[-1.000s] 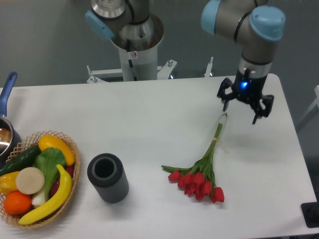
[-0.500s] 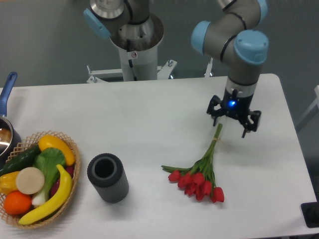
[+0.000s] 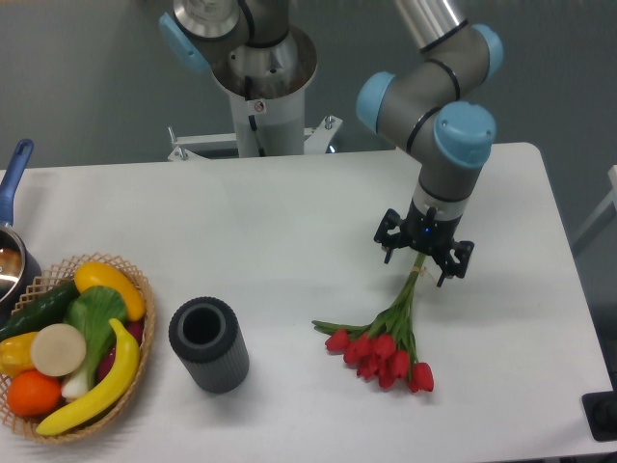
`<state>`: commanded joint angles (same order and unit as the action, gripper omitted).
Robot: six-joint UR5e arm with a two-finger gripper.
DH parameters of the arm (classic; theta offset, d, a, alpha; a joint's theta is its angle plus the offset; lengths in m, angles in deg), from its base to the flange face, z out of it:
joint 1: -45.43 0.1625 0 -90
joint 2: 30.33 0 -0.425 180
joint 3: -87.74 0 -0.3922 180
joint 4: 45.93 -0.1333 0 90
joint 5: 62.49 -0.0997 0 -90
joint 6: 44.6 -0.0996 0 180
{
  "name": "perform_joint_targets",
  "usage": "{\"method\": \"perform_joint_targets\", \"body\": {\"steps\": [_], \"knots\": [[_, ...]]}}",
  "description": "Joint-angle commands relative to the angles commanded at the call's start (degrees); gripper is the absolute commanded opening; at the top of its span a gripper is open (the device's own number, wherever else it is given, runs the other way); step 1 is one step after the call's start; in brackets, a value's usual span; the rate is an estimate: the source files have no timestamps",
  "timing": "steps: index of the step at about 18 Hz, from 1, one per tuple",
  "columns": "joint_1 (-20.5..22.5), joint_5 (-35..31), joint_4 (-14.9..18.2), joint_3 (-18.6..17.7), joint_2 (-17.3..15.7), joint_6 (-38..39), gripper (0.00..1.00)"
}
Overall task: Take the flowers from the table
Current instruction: 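Lower the gripper around the tulip stems and close it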
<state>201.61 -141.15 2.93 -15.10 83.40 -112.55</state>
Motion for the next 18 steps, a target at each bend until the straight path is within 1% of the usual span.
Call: {"method": "perform_joint_targets", "body": {"steps": [1,6,10,12,17,18], "knots": [[-0.26,0.00,0.00,0.44,0.53,0.18,1.00],[-1.06,-0.09,0.00,0.27,2.20,0.18,1.00],[-1.06,-0.09,-0.17,-0.17,2.82,-0.08,1.00],[-1.06,0.00,-0.18,0.53,3.52,0.18,1.00],[-1.14,-0.18,-0.09,0.71,4.23,0.27,1.00],[-1.14,-0.18,-0.09,0.71,4.23,0.27,0.98]]}}
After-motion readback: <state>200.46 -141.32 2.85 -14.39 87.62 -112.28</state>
